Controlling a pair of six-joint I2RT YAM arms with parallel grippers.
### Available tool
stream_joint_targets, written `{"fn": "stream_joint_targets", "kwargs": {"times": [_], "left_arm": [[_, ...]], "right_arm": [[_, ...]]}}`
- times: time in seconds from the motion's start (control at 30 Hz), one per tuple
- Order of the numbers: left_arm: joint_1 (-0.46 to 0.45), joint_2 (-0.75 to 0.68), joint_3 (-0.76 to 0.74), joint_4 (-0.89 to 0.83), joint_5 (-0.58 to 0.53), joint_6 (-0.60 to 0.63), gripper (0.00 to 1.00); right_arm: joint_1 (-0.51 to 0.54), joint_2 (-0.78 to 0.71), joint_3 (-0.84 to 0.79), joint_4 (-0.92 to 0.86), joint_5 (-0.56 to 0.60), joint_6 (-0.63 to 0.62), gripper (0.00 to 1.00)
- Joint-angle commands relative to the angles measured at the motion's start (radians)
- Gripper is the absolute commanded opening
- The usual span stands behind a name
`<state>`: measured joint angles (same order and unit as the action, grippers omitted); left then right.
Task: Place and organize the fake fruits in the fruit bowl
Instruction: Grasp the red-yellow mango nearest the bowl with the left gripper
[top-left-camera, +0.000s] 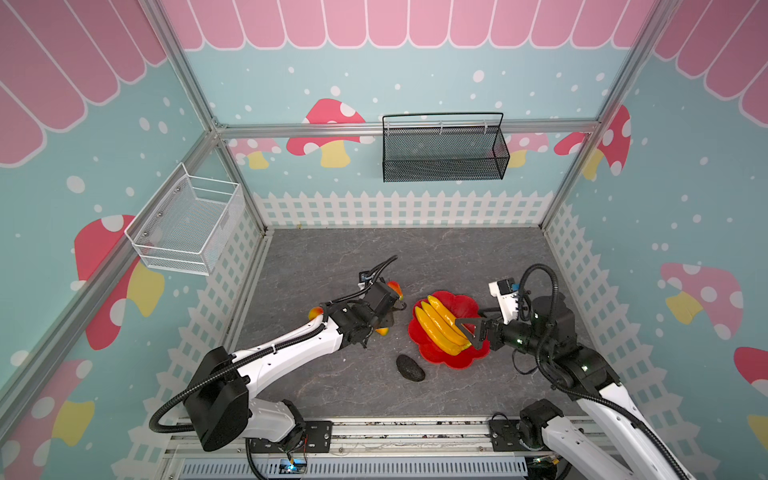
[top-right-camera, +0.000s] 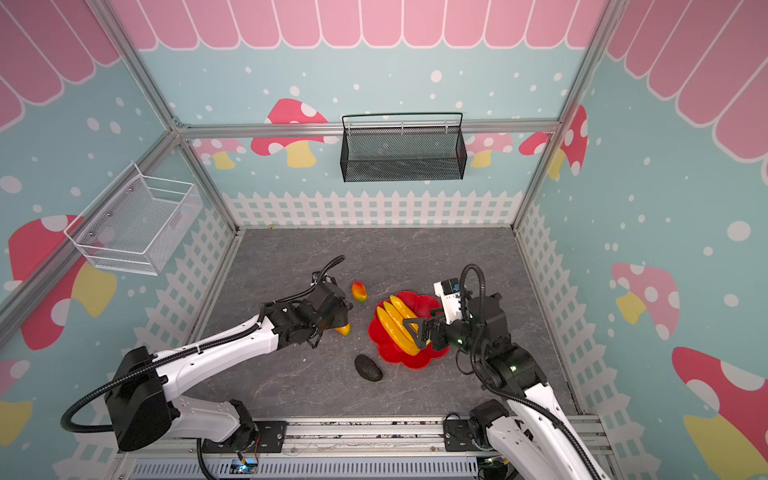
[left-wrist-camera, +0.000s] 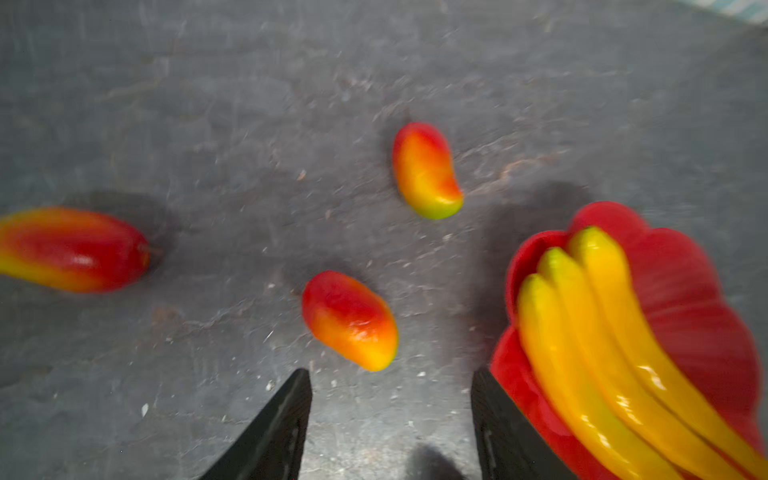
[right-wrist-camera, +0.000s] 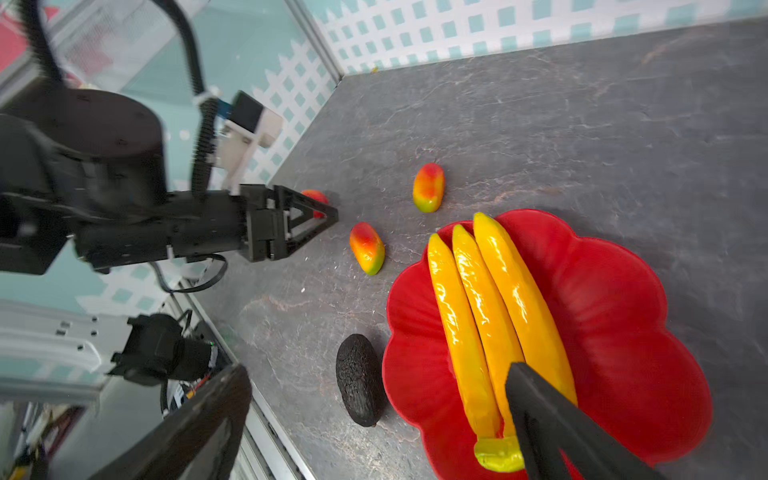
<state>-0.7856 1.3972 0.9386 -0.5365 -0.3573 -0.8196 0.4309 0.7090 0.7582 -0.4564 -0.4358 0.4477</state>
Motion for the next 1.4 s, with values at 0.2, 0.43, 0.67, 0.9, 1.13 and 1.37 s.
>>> {"fn": "stream_joint_targets", "kwargs": {"times": [0.2, 0.43, 0.67, 0.9, 1.13, 1.37], "left_arm": [[0.043, 0.089, -0.064, 0.217, 0.086, -0.180, 0.64], [0.057, 0.197, 0.007, 0.144, 0.061, -0.228, 0.65], [0.058, 0.260, 0.029, 0.129, 0.054, -0.244, 0.65], [0.066, 0.333, 0.056, 0.155, 0.046, -0.235, 0.64], [0.062, 0.322, 0.056, 0.173, 0.028, -0.207, 0.47], [-0.044, 0.218, 0.129, 0.122, -0.050, -0.082, 0.42]], "right_arm": [[0.237, 0.246, 0.011, 0.120, -0.040, -0.154, 0.98], [0.250, 0.254, -0.032, 0.178, -0.043, -0.160, 0.98], [0.250, 0.261, -0.057, 0.198, -0.041, -0.178, 0.98], [0.251, 0.283, -0.054, 0.199, -0.035, -0.187, 0.98], [0.247, 0.260, -0.060, 0.169, 0.052, -0.125, 0.98], [0.205, 0.161, -0.142, 0.115, 0.085, 0.017, 0.98]]}}
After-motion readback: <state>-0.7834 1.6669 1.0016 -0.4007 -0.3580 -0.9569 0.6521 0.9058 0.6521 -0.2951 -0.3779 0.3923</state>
